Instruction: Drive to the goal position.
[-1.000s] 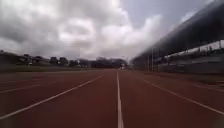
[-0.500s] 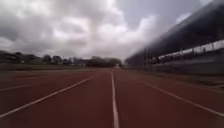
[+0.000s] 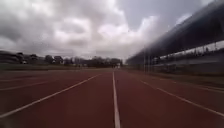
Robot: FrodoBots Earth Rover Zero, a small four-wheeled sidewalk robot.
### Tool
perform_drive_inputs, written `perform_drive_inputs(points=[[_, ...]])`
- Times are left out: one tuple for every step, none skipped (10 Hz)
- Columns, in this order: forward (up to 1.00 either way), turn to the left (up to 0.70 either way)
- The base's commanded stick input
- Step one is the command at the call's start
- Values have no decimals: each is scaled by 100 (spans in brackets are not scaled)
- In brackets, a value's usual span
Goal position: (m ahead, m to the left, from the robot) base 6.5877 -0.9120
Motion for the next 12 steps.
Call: perform_drive_inputs(points=[[70,0],[70,0],[70,0],[70,0],[70,-1],[70,-9],[70,-18],[70,-26],[70,-35],[70,-35],[70,-35],[70,-35]])
